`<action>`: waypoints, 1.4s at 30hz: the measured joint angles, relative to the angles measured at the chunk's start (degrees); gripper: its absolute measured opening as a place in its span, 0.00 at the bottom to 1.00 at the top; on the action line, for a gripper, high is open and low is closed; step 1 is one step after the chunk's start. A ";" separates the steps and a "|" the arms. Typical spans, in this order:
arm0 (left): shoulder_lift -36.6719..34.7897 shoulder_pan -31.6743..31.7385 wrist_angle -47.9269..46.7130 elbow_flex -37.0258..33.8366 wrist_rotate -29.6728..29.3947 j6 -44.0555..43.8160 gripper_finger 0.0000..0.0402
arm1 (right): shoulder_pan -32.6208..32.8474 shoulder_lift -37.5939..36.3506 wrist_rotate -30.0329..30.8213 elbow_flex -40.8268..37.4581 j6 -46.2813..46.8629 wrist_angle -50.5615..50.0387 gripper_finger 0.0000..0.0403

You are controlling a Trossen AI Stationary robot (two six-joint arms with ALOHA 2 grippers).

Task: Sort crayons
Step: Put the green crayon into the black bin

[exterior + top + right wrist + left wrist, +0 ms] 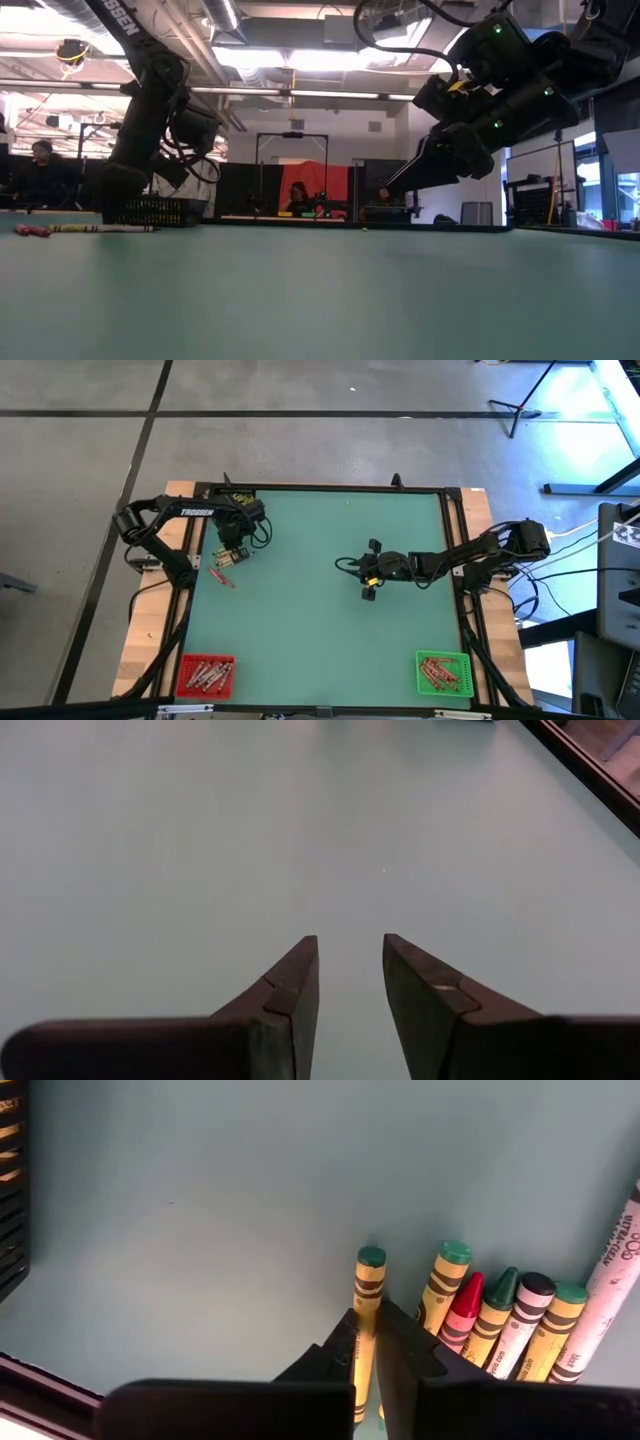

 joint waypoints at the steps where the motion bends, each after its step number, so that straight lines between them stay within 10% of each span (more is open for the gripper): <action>1: 0.00 0.00 0.00 0.00 0.01 0.00 0.02 | 0.00 0.00 0.00 0.00 0.00 0.00 0.27; 23: -8.88 -1.81 -4.07 7.91 -3.71 -1.63 0.03 | 0.00 0.00 -0.04 0.00 0.00 -0.17 0.27; 42: -10.88 6.38 13.66 10.03 -13.54 7.34 0.03 | 0.00 0.00 -0.02 0.00 0.00 0.04 0.27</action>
